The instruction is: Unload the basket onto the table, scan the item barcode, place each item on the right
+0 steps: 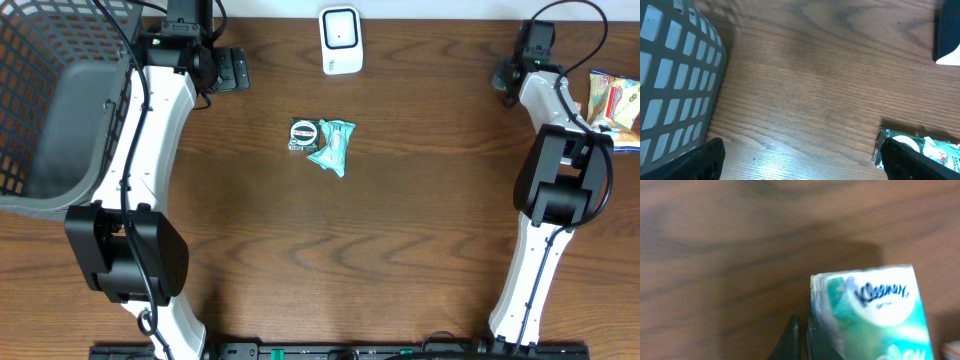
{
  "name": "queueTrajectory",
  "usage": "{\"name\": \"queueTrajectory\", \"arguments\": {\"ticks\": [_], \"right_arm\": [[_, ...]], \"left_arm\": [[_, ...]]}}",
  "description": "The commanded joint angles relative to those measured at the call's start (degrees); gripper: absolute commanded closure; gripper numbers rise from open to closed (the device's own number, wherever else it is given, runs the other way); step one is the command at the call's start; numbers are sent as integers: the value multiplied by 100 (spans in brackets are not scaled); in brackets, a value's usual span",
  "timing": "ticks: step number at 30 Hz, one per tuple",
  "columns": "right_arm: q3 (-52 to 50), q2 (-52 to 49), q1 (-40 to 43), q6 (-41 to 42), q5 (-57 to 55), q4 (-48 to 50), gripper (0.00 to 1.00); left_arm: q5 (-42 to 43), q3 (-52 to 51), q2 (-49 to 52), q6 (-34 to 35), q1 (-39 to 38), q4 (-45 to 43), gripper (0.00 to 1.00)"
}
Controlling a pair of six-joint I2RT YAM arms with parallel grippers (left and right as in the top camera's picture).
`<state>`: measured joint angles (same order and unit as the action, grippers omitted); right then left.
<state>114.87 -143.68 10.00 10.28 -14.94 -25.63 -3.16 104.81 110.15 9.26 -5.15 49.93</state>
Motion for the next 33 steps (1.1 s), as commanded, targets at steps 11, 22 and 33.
{"name": "queueTrajectory", "arguments": {"ticks": [11,22,33], "right_arm": [[-22,584,28,42,-1215,-769,98],[-22,1635,-389,39,2765,-2398,91],[-35,1602,-1615,39,4572,-3995,59]], "left_arm": [[-52,72,-118,92,0,20,2],[-52,72,-118,92,0,20,2],[-52,72,-118,92,0,20,2]]}}
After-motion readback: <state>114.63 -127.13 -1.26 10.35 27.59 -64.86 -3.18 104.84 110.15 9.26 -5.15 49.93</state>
